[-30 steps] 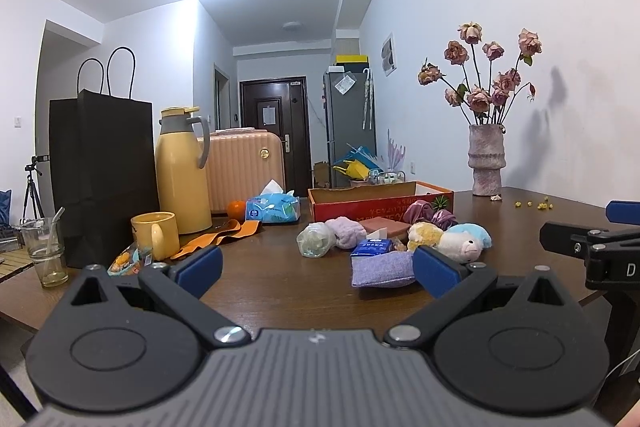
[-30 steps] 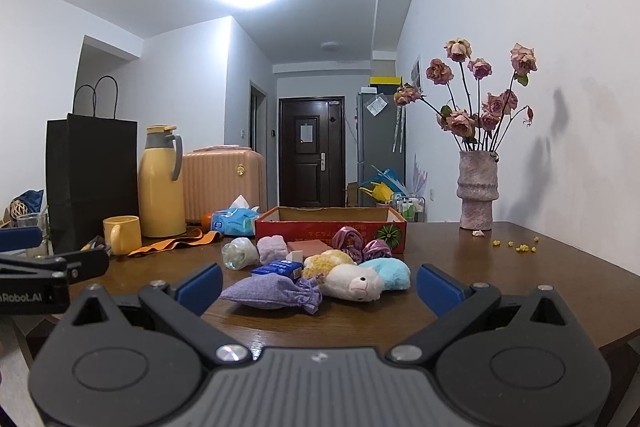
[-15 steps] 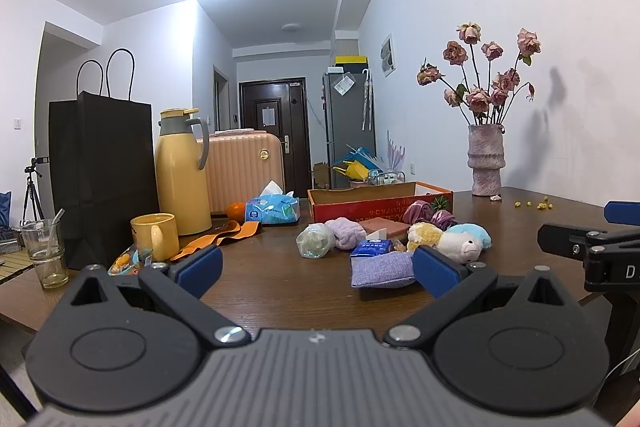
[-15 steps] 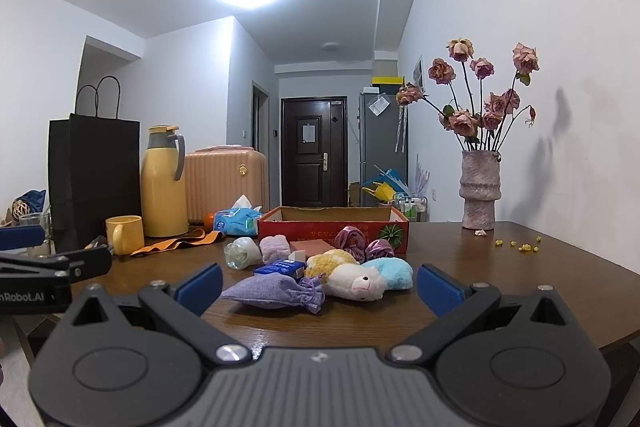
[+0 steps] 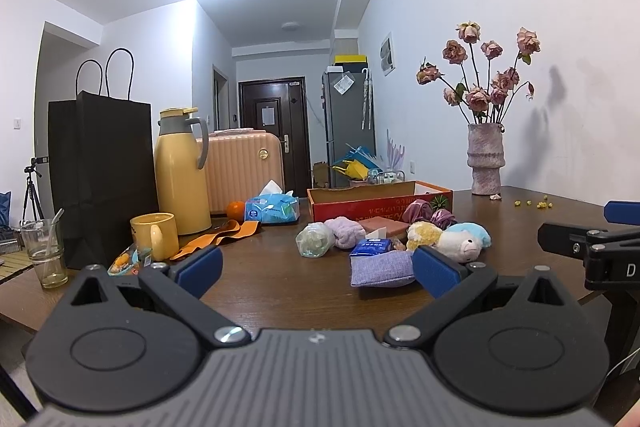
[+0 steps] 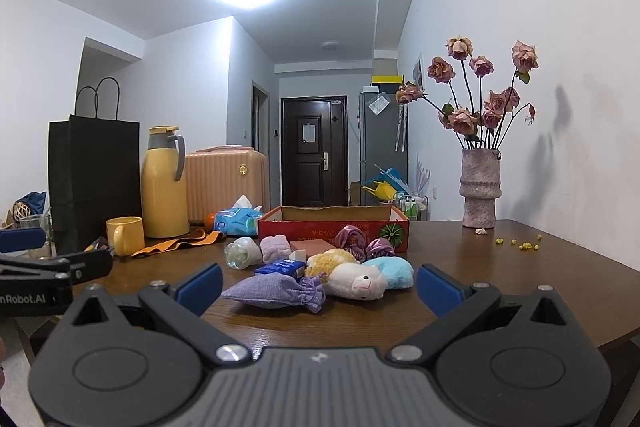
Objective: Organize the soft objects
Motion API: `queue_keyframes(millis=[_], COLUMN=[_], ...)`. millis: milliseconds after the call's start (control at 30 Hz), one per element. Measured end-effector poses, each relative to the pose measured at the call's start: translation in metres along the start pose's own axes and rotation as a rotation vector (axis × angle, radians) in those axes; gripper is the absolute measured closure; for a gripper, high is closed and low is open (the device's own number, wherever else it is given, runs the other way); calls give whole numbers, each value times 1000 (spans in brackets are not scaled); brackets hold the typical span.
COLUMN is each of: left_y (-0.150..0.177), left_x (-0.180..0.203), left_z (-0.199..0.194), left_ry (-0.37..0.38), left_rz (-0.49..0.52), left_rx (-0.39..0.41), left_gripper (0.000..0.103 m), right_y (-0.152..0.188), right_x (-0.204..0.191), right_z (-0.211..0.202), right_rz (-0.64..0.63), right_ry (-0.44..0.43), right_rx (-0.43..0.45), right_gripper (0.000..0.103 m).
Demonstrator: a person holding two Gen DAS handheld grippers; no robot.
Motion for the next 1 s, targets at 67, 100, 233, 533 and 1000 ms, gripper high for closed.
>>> queue_keyframes(millis=[67, 100, 233, 533, 1000], left_y=[0, 0, 0, 1, 8], left_x=[0, 0, 0, 0, 2], left_z=[0, 0, 0, -1, 6], left_ry=[0, 0, 1, 0, 29], left_rz=[1, 1, 1, 2, -4], left_rx=[1, 0, 1, 2, -34], left_gripper=[0, 0, 0, 0, 0], right_y=[0, 0, 0, 1, 7], right_x=[0, 0, 0, 2, 4], right_z=[0, 0, 0, 1, 3], right_rz=[0, 0, 1, 8, 17], right_ry=[0, 0, 0, 4, 8], right_rx=[1, 1, 0, 2, -10], right_gripper=[0, 0, 0, 0, 0])
Point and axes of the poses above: each gripper's, at about its wrist camera, not at the fingertips, and z roughly the way its jaws point, x to its right, y to its underside, the point moved 8 cm from there along z, roughly the way its jaws point, and after that the axes turned 10 degrees about y, right-handed, at the moved point
